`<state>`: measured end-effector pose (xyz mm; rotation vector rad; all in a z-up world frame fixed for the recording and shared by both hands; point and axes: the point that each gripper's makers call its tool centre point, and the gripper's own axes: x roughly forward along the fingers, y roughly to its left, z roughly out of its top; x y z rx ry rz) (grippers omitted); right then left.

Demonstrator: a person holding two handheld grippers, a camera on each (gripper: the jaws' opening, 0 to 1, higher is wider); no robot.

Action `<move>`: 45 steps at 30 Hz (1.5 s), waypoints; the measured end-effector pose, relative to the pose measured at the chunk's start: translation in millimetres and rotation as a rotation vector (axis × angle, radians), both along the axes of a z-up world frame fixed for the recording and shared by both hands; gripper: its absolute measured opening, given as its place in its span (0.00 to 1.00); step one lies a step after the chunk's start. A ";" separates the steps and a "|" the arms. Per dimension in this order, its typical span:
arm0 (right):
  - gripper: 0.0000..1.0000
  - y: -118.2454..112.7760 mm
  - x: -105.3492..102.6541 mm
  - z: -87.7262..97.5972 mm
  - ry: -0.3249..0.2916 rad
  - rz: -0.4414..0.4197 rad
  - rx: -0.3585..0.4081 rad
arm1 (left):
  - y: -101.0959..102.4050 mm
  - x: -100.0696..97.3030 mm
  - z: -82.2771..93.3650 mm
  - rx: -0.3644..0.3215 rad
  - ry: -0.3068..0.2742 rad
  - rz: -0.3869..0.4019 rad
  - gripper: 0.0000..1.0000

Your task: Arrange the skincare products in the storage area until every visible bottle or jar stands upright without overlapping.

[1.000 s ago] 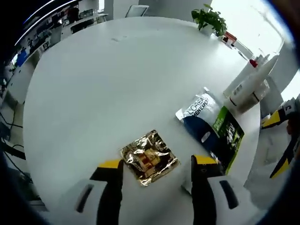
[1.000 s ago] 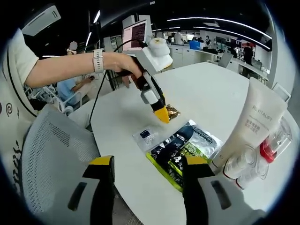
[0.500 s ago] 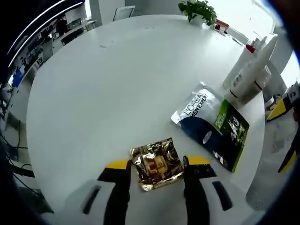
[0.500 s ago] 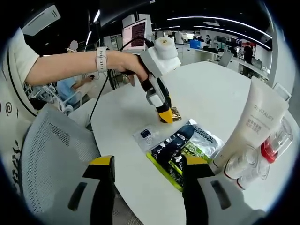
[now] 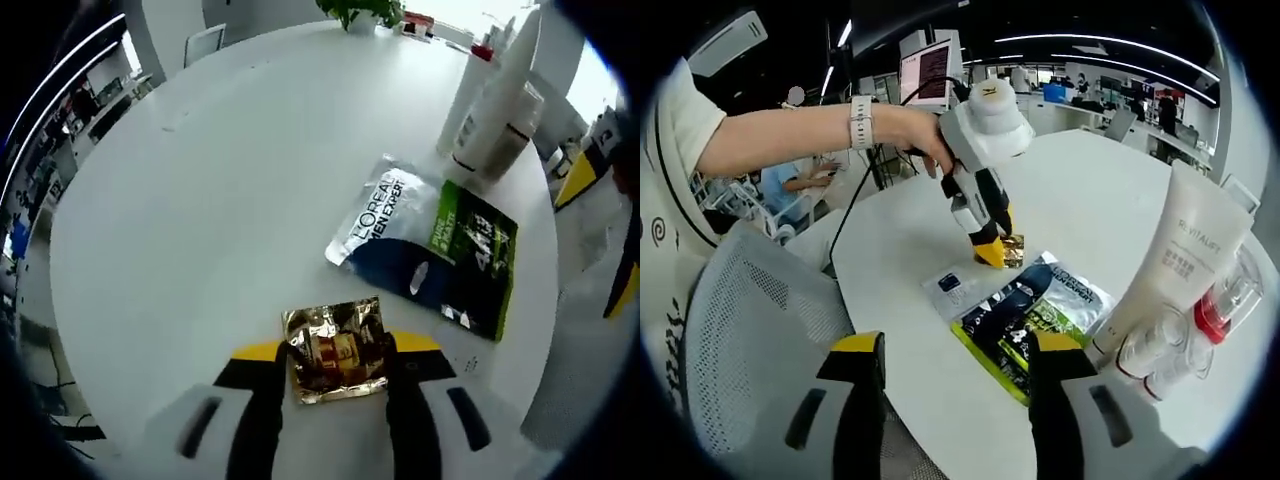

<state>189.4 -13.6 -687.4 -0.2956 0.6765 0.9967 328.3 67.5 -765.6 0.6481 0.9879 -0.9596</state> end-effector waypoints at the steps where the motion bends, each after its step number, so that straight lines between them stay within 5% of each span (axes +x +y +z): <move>1: 0.58 -0.4 0.1 -0.1 0.000 -0.001 -0.001 | -2.3 -1.7 0.0 0.003 0.001 -0.039 0.45; 8: 0.57 -3.9 0.0 -2.5 0.007 -0.006 -0.007 | -11.8 -5.6 0.1 0.001 -0.004 -0.220 0.45; 9: 0.57 -4.0 -0.9 -3.1 0.011 -0.005 -0.008 | -14.2 -9.0 0.0 0.010 -0.001 -0.293 0.45; 18: 0.57 -6.6 -1.4 -5.7 0.018 -0.008 -0.019 | -18.5 -11.3 0.1 0.036 0.009 -0.434 0.45; 26: 0.57 -7.6 -1.2 -8.1 0.025 -0.011 -0.024 | -25.5 -8.2 0.9 0.053 -0.012 -0.484 0.54; 34: 0.56 -11.1 0.1 -8.4 0.025 -0.018 -0.029 | -19.8 2.6 -3.0 0.035 0.005 -0.531 0.48; 45: 0.56 -11.8 1.9 -6.9 0.024 -0.018 -0.028 | -30.1 -8.2 -1.6 0.060 -0.008 -0.661 0.45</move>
